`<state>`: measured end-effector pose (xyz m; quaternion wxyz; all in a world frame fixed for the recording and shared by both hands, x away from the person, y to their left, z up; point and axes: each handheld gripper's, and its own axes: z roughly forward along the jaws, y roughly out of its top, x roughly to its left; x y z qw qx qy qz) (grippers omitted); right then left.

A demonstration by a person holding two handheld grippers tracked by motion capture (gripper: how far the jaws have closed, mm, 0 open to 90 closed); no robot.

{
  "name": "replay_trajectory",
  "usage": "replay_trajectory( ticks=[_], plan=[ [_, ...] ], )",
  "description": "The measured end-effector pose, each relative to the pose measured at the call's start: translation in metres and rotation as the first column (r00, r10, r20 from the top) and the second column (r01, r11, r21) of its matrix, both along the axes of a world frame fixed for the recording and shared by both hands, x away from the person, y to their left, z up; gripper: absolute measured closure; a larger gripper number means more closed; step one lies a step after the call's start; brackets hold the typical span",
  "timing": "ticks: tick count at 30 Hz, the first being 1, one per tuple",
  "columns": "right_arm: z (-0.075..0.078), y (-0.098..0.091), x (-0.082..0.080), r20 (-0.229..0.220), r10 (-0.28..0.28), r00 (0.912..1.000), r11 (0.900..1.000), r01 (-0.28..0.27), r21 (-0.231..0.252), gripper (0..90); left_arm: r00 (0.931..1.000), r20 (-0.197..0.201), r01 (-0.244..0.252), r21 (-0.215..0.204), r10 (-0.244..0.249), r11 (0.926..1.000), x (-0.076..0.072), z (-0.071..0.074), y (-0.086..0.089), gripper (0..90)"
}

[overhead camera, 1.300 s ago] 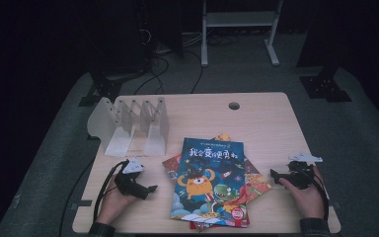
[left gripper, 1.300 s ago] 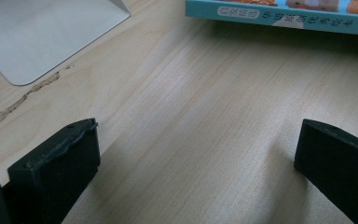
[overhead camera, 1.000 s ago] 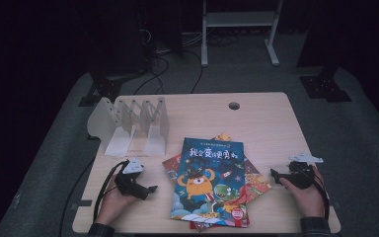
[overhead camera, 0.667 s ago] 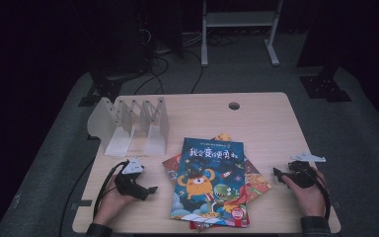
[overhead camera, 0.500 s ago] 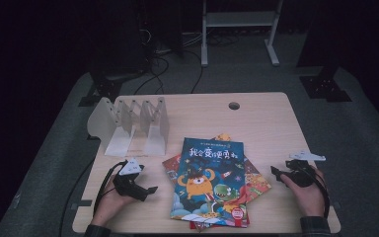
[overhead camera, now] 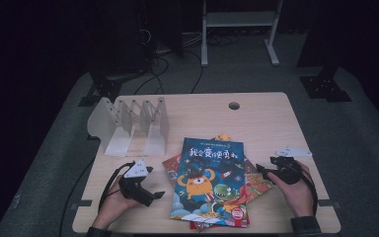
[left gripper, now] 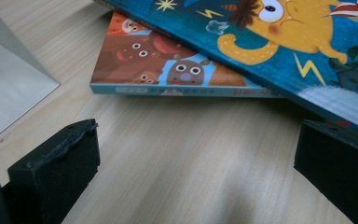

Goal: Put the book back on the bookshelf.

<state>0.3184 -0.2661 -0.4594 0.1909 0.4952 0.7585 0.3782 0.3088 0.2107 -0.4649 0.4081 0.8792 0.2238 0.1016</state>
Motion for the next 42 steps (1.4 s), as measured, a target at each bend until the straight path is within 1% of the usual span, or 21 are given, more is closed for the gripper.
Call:
replay_trajectory(
  ticks=[3, 7, 8, 10, 11, 13, 15, 16, 18, 19, 22, 24, 27, 31, 33, 34, 37, 39, 40, 42],
  plan=[
    [0.001, 0.010, 0.001, -0.003, 0.028, 0.9996, 0.9996, -0.028, -0.001, 32.4, 1.0000, -0.001, 0.010, -0.004, -0.010, 0.9999, -0.001, 0.001, -0.005, 0.0],
    [0.001, 0.022, 0.002, -0.011, 0.060, 0.9981, 0.9982, -0.060, -0.006, 32.4, 0.9994, -0.010, 0.033, 0.013, -0.033, 0.9994, -0.003, -0.002, -0.013, 0.0],
    [0.001, 0.025, 0.003, -0.011, 0.068, 0.9977, 0.9977, -0.068, -0.001, 32.5, 0.9993, -0.009, 0.037, 0.013, -0.037, 0.9992, -0.003, -0.002, -0.015, 0.0],
    [0.001, 0.029, 0.004, -0.011, 0.078, 0.9969, 0.9969, -0.078, 0.008, 32.7, 0.9988, -0.013, 0.048, 0.019, -0.048, 0.9987, -0.004, -0.003, -0.019, 0.0],
    [0.000, 0.032, 0.005, -0.015, 0.082, 0.9965, 0.9966, -0.082, 0.008, 32.7, 0.9983, -0.014, 0.057, 0.029, -0.057, 0.9979, -0.005, -0.004, -0.021, 0.0],
    [0.000, 0.037, 0.006, -0.020, 0.093, 0.9955, 0.9957, -0.093, 0.006, 32.7, 0.9977, -0.020, 0.066, 0.029, -0.065, 0.9974, -0.006, -0.005, -0.025, 0.0],
    [0.000, 0.041, 0.007, -0.021, 0.101, 0.9947, 0.9949, -0.101, 0.005, 32.7, 0.9973, -0.017, 0.072, 0.030, -0.072, 0.9970, -0.007, -0.005, -0.028, 0.0],
    [0.001, 0.042, 0.008, -0.022, 0.105, 0.9942, 0.9945, -0.105, 0.004, 32.7, 0.9970, -0.014, 0.077, 0.034, -0.076, 0.9965, -0.007, -0.005, -0.029, 0.0],
    [0.001, 0.045, 0.009, -0.030, 0.107, 0.9937, 0.9942, -0.107, 0.006, 32.6, 0.9972, -0.011, 0.074, 0.023, -0.074, 0.9970, -0.009, -0.004, -0.030, 0.0],
    [0.000, 0.046, 0.010, -0.032, 0.111, 0.9934, 0.9939, -0.110, 0.008, 32.5, 0.9969, -0.008, 0.079, 0.031, -0.079, 0.9964, -0.009, -0.003, -0.031, 0.0],
    [-0.001, 0.050, 0.013, -0.041, 0.122, 0.9917, 0.9925, -0.122, 0.003, 32.4, 0.9962, -0.009, 0.087, 0.030, -0.086, 0.9958, -0.011, -0.003, -0.034, 0.0],
    [-0.002, 0.053, 0.014, -0.047, 0.127, 0.9908, 0.9919, -0.127, -0.001, 32.2, 0.9946, -0.014, 0.103, 0.025, -0.103, 0.9944, -0.013, -0.004, -0.039, 0.0],
    [-0.003, 0.055, 0.018, -0.056, 0.131, 0.9897, 0.9913, -0.131, 0.006, 31.8, 0.9916, -0.012, 0.129, 0.034, -0.128, 0.9911, -0.016, -0.003, -0.047, 0.0],
    [-0.002, 0.057, 0.024, -0.065, 0.135, 0.9886, 0.9908, -0.136, 0.000, 31.6, 0.9892, -0.018, 0.146, 0.028, -0.145, 0.9889, -0.019, -0.004, -0.056, 0.0],
    [-0.002, 0.059, 0.027, -0.071, 0.138, 0.9879, 0.9904, -0.138, 0.008, 31.5, 0.9881, -0.020, 0.153, 0.027, -0.152, 0.9879, -0.021, -0.004, -0.060, 0.0],
    [-0.003, 0.059, 0.028, -0.075, 0.140, 0.9874, 0.9902, -0.139, 0.012, 31.5, 0.9883, -0.011, 0.152, 0.032, -0.152, 0.9878, -0.022, -0.004, -0.062, 0.0],
    [-0.002, 0.061, 0.033, -0.088, 0.151, 0.9846, 0.9885, -0.151, 0.009, 31.4, 0.9862, -0.013, 0.166, 0.034, -0.165, 0.9856, -0.025, -0.003, -0.067, 0.0],
    [-0.001, 0.063, 0.036, -0.098, 0.165, 0.9814, 0.9862, -0.165, 0.008, 32.1, 0.9858, -0.007, 0.168, 0.040, -0.168, 0.9850, -0.025, -0.002, -0.067, 0.0],
    [-0.001, 0.064, 0.037, -0.106, 0.173, 0.9792, 0.9849, -0.172, 0.014, 32.4, 0.9858, -0.009, 0.168, 0.039, -0.168, 0.9850, -0.025, -0.002, -0.067, 0.0],
    [0.000, 0.065, 0.039, -0.115, 0.177, 0.9775, 0.9842, -0.177, 0.010, 31.8, 0.9860, -0.015, 0.166, 0.023, -0.166, 0.9858, -0.024, 0.000, -0.064, 0.0]
  ],
)
